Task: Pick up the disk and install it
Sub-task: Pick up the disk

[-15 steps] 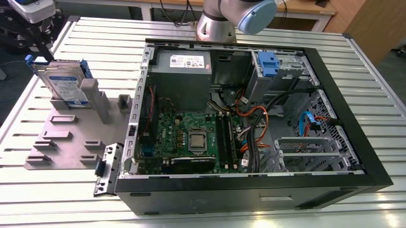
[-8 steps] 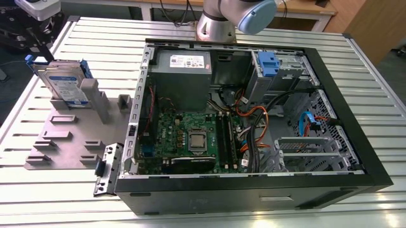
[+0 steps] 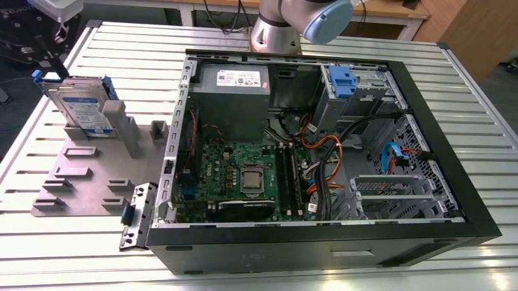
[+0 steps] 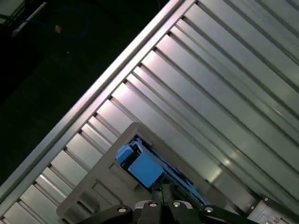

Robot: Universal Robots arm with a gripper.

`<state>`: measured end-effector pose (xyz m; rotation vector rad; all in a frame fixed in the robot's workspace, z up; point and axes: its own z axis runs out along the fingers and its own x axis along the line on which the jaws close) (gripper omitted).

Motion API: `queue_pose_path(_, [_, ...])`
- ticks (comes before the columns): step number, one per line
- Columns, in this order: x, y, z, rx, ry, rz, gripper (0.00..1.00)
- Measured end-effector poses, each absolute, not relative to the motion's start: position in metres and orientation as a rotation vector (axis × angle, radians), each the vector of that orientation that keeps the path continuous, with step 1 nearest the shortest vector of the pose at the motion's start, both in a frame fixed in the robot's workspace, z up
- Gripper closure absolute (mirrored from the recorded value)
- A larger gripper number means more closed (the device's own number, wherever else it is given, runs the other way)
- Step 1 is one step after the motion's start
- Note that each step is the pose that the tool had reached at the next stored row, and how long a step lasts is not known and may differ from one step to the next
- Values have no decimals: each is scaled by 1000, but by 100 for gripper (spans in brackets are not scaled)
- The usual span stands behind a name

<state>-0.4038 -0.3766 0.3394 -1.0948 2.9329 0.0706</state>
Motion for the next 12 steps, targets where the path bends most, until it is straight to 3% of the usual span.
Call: queue_pose_path(12, [-404, -377, 339, -1408, 2801, 72, 89])
